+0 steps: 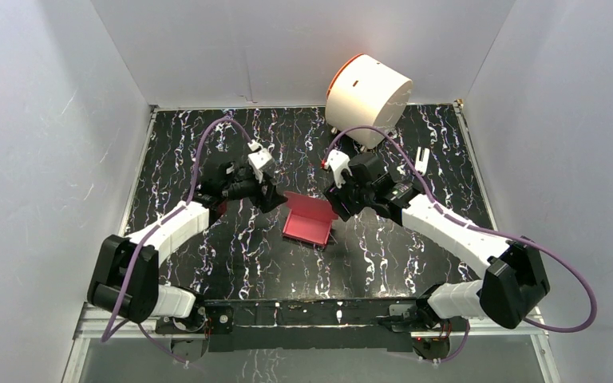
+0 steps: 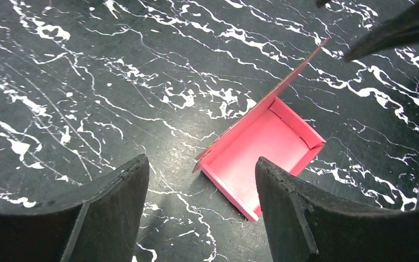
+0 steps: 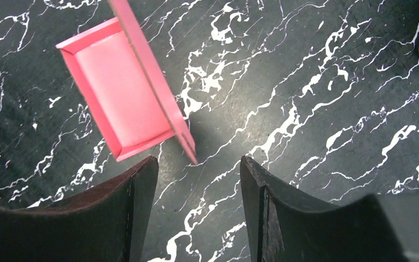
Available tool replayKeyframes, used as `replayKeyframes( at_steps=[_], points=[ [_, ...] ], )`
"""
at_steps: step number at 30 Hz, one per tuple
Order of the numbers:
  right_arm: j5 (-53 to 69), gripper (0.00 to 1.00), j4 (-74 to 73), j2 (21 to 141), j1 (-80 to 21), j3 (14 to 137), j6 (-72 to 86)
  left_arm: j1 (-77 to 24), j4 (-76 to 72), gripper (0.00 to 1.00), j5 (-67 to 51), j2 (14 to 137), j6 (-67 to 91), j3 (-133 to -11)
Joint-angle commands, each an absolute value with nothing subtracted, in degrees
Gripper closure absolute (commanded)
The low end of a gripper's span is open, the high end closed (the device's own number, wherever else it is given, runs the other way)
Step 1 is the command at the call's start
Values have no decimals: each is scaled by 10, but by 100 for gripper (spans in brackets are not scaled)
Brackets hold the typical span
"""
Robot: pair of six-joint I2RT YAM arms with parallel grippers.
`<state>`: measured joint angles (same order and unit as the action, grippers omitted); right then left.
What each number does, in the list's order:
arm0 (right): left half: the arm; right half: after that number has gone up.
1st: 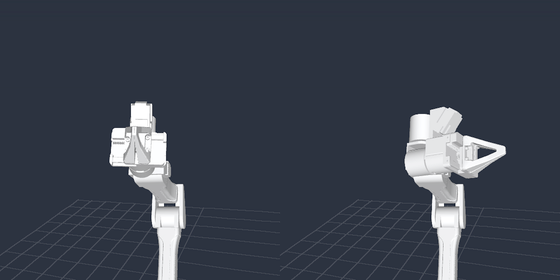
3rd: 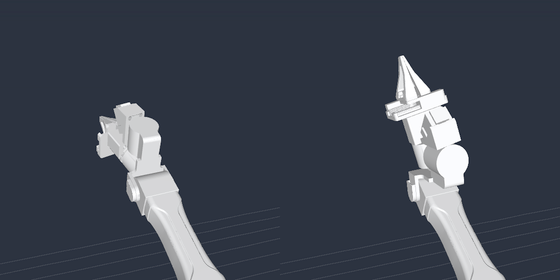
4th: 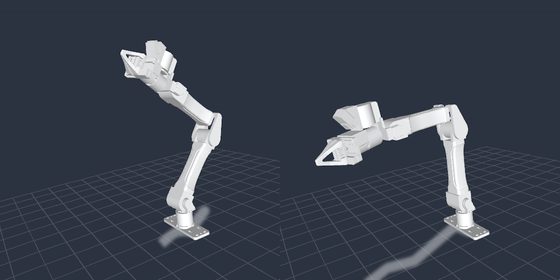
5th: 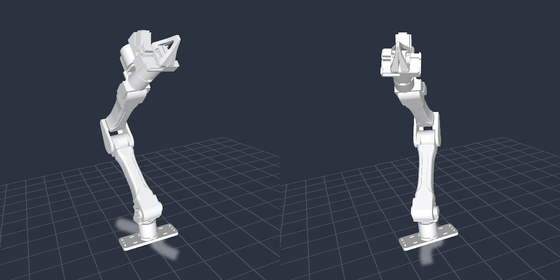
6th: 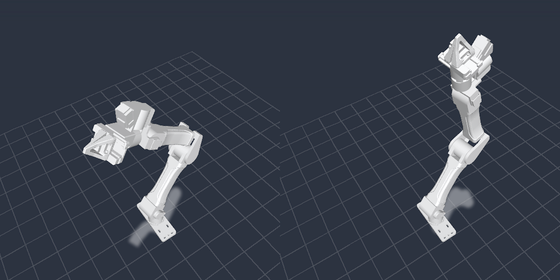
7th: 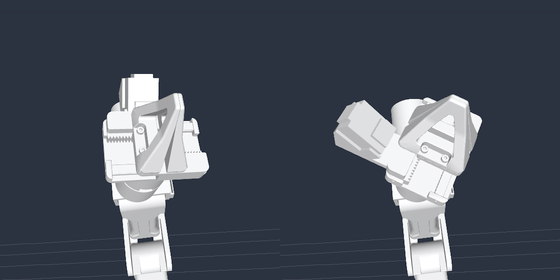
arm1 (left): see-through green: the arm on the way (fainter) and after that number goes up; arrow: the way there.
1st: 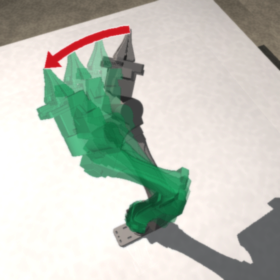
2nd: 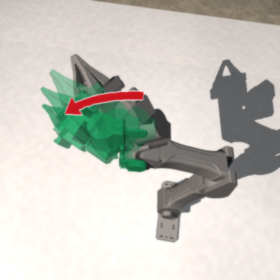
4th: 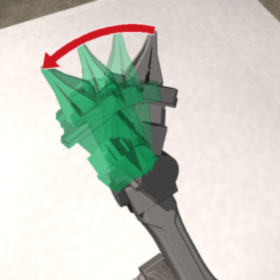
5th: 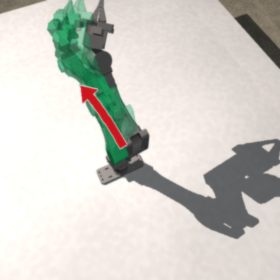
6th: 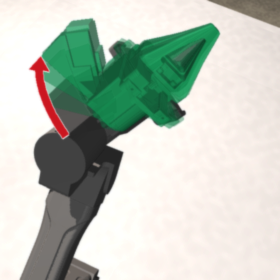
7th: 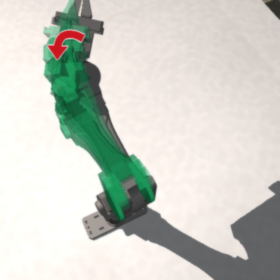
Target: Fold the paper box
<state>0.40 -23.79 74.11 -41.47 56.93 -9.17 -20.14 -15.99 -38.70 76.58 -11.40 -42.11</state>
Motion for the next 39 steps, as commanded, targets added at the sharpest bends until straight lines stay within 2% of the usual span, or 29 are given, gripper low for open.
replayKeyframes(
  at_steps=[1,10,16,20,25,33,39],
  points=[
    [46,37,-154,754,-389,561,-86,-201,-124,33,-450,787,-156,-461],
    [104,60,-138,775,-375,559,-90,-201,-98,47,-478,828,-165,-495],
    [117,65,-139,779,-373,551,-91,-201,-92,58,-492,836,-166,-499],
    [114,66,-140,775,-372,542,-92,-201,-90,64,-500,846,-167,-502],
    [112,67,-141,767,-370,532,-92,-202,-85,66,-505,855,-169,-507],
    [111,69,-146,760,-370,531,-94,-202,-85,65,-525,856,-167,-513],
    [110,63,-157,750,-370,532,-95,-204,-85,63,-539,864,-165,-519]
  ],
)
